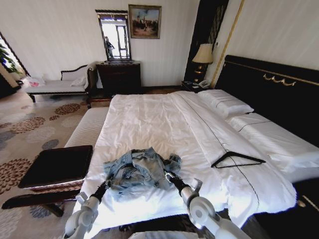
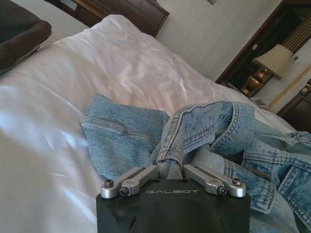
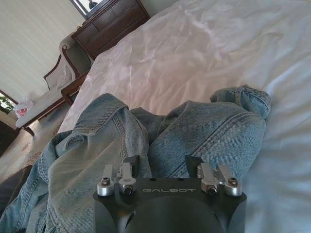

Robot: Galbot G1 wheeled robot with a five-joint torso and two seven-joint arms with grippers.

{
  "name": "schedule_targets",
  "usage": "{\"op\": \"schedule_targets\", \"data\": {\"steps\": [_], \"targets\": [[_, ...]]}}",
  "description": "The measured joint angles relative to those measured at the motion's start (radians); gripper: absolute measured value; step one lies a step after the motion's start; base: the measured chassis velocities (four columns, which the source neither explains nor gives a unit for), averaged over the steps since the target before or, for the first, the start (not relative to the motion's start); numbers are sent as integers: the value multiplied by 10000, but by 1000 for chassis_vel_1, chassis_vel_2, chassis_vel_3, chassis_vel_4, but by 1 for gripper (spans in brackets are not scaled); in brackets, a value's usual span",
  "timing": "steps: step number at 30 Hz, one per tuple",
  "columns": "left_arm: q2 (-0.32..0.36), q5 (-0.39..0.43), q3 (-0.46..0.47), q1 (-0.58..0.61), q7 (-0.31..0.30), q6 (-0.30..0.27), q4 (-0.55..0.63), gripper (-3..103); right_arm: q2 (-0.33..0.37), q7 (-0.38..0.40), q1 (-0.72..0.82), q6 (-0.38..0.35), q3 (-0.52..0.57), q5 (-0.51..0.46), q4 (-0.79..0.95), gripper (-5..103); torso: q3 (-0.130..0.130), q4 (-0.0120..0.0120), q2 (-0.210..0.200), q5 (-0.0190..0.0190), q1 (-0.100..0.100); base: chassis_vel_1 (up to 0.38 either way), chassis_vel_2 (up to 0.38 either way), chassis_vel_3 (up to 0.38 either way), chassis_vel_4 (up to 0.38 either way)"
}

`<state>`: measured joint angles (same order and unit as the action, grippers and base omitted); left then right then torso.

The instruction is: Pick up the clothes from the bed and hang them on the clothes hanger.

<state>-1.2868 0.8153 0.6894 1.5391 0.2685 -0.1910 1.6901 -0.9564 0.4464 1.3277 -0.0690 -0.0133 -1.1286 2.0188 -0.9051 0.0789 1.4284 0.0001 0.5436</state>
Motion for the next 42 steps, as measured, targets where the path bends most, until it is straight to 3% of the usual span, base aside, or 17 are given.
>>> {"op": "schedule_targets", "data": {"steps": [2,4,6,13,18,22,24,26,28,30,36,40,42], "targets": [[1,0,0,3,2,0,1,3,-10,0,9,0,-9,7,-2,52,0,0,0,-1,0,0,0,0,0],[27,-1,22,12,35,2,1,3,-17,0,32,1,-19,8,11,37,0,0,0,-1,0,0,0,0,0],[34,1,31,13,42,3,0,3,-16,0,40,4,-21,12,18,37,0,0,0,-1,1,0,0,0,0],[67,69,75,-17,62,11,-5,3,49,-42,228,60,64,156,346,4,0,0,0,-1,0,0,0,0,0],[86,72,82,-23,70,14,-9,3,87,-88,406,64,171,211,643,-2,0,0,0,-1,0,0,0,0,0],[57,27,58,-18,84,23,-28,3,53,-94,522,64,182,197,704,8,0,0,0,-2,0,0,0,0,0],[44,4,49,-10,92,27,-29,3,27,-88,580,71,186,105,736,19,0,0,0,-1,0,0,0,0,0],[41,-7,46,-2,94,29,-29,3,7,-84,615,90,194,23,755,19,0,0,0,-1,1,0,0,0,0],[51,-17,48,16,104,36,-30,3,-38,-80,733,178,263,-186,805,35,0,0,0,-1,0,0,0,0,0],[61,-17,51,20,106,39,-31,3,-50,-79,768,187,293,-224,823,35,0,0,0,-1,0,0,0,0,0],[97,-17,72,29,126,54,-50,3,-84,-78,1039,216,445,-357,998,62,0,1,0,-2,0,0,0,0,0],[84,-18,72,26,133,58,-52,3,-112,-103,1219,216,435,-327,1031,54,0,0,0,-1,0,0,0,0,0],[69,-23,65,20,140,62,-56,3,-149,-169,1320,211,347,-227,980,43,0,0,0,-1,0,0,0,0,0]]}}
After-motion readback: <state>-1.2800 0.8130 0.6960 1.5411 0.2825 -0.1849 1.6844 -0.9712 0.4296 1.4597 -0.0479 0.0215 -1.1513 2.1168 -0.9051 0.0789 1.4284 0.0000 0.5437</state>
